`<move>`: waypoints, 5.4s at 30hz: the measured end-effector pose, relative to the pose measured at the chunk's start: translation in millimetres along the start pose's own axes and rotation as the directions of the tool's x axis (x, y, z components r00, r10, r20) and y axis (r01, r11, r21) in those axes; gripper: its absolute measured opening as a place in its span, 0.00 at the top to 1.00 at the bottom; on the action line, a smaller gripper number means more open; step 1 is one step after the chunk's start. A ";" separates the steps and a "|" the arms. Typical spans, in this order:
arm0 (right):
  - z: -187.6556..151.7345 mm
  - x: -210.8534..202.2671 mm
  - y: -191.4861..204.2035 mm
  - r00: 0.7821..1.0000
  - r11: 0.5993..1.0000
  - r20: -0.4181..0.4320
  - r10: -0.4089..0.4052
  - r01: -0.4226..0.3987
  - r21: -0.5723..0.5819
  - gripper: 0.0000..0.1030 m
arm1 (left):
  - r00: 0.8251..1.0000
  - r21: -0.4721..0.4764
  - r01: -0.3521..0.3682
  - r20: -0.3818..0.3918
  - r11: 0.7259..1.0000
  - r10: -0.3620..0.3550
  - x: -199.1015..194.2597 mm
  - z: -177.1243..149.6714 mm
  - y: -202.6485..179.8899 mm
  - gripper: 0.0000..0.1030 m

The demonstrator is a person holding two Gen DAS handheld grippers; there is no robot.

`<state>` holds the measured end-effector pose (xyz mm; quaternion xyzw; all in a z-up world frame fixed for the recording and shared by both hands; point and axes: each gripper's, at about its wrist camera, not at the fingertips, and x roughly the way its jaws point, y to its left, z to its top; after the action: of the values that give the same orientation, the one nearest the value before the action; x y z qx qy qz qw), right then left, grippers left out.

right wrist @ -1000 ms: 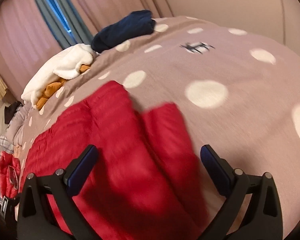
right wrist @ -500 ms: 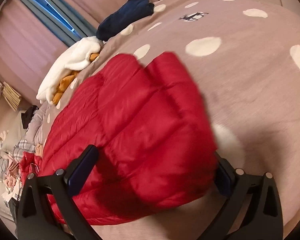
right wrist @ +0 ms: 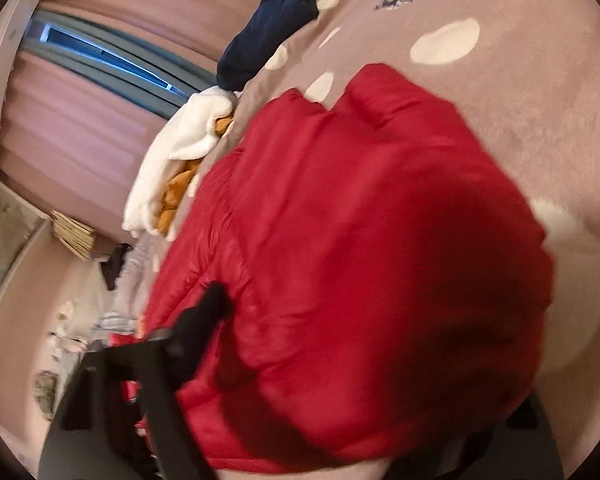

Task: Fold large clothes

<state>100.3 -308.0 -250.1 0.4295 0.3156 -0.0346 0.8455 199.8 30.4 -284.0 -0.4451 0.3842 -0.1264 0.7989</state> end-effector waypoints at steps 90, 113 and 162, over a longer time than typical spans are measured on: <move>-59.3 40.4 55.7 0.988 0.882 -0.153 0.002 -0.074 -0.465 0.50 | 0.992 -0.180 0.081 0.115 0.980 -0.060 -50.1 62.1 91.1 0.65; -57.7 46.4 60.6 0.986 0.865 -0.163 -0.046 -0.042 -0.500 0.51 | 0.938 0.505 -0.244 0.341 0.828 0.069 -97.9 -50.1 -134.1 0.74; 27.0 -86.7 24.1 0.981 0.929 0.032 -0.189 0.190 -0.317 0.24 | 0.937 0.686 -0.295 0.072 0.665 0.342 -3.0 -165.2 -165.7 0.32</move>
<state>52.6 -331.5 -172.7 0.2546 0.3565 -0.0648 0.8966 100.9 -164.2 -199.5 -0.0394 0.4067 -0.1319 0.9031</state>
